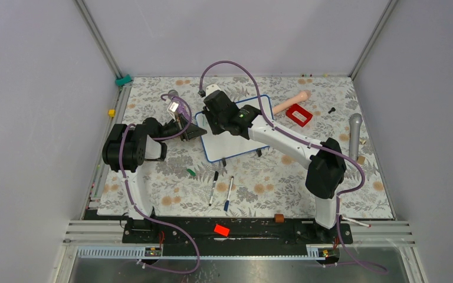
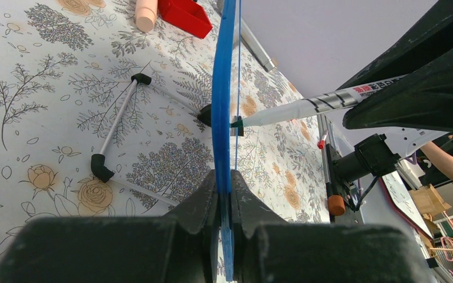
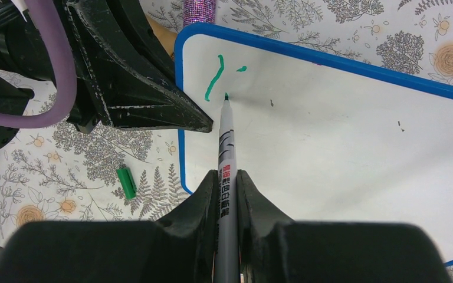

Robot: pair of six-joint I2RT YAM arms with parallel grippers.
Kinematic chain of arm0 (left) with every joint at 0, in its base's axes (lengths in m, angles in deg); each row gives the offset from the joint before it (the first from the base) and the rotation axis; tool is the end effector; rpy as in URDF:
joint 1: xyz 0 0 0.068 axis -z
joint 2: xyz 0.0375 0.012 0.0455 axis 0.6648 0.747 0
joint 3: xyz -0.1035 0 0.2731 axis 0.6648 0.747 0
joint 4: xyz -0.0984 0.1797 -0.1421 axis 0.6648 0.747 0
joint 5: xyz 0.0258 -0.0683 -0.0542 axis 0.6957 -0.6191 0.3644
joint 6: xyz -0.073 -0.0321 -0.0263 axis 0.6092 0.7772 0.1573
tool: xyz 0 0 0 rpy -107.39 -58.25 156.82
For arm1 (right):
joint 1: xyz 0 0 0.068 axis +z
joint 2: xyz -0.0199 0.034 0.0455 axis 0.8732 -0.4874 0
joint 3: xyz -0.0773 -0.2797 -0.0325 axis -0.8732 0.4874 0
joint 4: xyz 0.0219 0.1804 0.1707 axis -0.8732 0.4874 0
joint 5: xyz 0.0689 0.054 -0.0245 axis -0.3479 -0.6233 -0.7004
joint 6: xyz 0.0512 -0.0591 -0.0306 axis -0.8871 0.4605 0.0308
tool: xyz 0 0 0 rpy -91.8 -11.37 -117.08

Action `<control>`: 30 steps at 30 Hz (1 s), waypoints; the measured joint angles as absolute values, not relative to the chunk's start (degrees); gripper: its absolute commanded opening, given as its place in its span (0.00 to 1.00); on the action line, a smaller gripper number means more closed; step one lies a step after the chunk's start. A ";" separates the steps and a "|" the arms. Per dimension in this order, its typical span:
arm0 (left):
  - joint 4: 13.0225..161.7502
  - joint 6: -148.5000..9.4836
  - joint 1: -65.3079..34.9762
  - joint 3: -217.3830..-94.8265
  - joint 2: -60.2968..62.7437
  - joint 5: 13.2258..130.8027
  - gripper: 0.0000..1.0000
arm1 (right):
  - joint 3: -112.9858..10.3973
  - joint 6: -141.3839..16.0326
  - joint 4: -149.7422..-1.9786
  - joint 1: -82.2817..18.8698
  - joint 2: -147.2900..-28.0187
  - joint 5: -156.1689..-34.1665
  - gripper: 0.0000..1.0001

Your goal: Write a sentence on the whiteboard

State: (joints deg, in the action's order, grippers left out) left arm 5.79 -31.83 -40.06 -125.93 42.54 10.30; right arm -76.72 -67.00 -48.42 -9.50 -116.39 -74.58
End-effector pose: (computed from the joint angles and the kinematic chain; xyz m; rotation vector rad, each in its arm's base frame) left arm 0.3626 -0.0793 0.1744 0.4643 1.6752 -1.5259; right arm 0.3073 0.3577 0.3172 -0.6425 2.1224 0.3602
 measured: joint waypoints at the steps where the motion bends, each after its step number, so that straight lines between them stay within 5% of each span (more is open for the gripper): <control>1: 5.79 -31.83 -40.06 -125.93 42.54 10.30 0.00 | -76.74 -67.00 -48.42 -9.50 -116.39 -74.58 0.00; 30: 5.81 -31.81 -40.06 -125.93 42.54 10.37 0.00 | -79.93 -66.89 -48.05 -9.50 -118.08 -74.88 0.00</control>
